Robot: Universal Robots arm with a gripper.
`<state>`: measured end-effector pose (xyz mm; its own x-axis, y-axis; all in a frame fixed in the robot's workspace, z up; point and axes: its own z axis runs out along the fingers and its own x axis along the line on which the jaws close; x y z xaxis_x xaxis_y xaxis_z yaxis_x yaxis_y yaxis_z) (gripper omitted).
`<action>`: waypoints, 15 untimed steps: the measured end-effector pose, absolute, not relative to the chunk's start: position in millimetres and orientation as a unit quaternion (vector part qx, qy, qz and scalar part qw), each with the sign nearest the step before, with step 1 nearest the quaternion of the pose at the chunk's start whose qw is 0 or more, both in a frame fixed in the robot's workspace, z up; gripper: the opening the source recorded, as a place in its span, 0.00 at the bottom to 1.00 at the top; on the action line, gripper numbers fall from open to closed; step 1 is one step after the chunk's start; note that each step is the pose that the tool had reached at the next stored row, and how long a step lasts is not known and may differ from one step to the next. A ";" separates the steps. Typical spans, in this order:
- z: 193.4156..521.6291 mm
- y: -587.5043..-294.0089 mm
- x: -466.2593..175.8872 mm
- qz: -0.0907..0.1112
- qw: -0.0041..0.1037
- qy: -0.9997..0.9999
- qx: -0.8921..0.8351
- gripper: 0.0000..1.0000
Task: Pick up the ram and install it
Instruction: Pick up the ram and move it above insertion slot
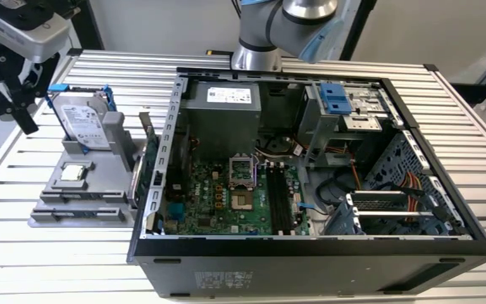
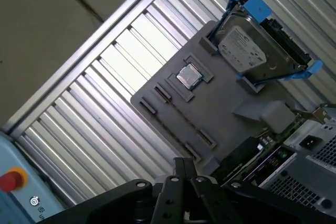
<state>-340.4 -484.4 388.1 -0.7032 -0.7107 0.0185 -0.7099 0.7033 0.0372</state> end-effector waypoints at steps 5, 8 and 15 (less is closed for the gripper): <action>388.1 -484.4 -340.4 -0.012 0.013 -0.913 0.409 0.00; 388.0 -484.4 -340.4 -0.011 0.011 -0.906 0.423 0.00; 388.0 -484.5 -340.4 -0.009 0.010 -0.883 0.469 0.00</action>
